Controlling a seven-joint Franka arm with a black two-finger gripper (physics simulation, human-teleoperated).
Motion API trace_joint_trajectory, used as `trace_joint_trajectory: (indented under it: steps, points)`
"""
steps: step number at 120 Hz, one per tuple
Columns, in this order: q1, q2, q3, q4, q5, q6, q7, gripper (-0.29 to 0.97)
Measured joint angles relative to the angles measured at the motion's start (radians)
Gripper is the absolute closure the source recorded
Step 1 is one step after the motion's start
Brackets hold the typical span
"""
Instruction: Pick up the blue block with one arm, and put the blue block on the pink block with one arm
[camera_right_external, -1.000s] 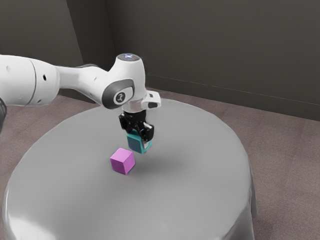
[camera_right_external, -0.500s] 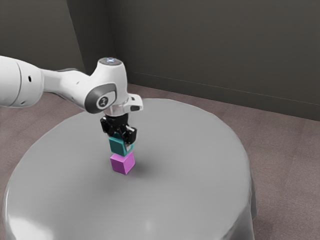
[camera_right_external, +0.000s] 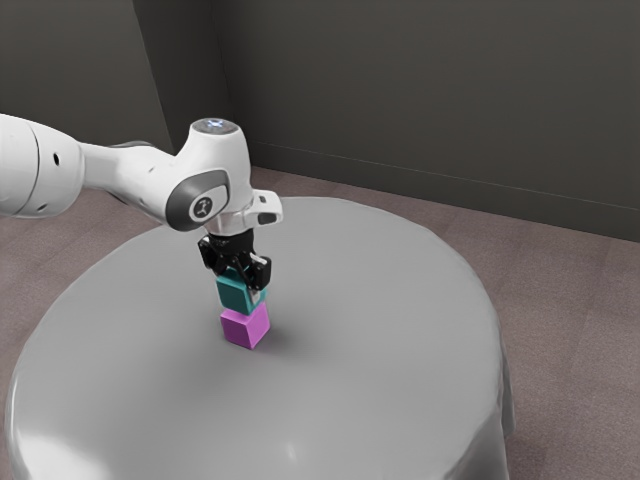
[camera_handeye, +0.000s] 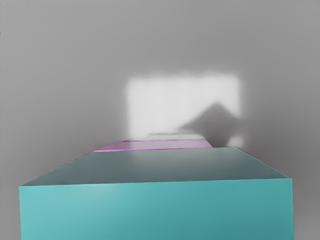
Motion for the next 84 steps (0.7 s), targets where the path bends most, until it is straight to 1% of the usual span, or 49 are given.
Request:
trace_joint_trajectory:
  steps: [36, 60, 69, 84]
  points:
    - [0.007, -0.003, 0.0, -0.011, -0.002, 0.006, -0.002, 0.27]
    - [0.012, -0.003, 0.001, -0.012, -0.006, 0.014, 0.001, 0.12]
    - [0.013, -0.005, 0.001, -0.013, -0.007, 0.014, 0.002, 0.08]
    - [0.012, -0.045, 0.0, -0.026, -0.012, 0.008, 0.004, 0.05]
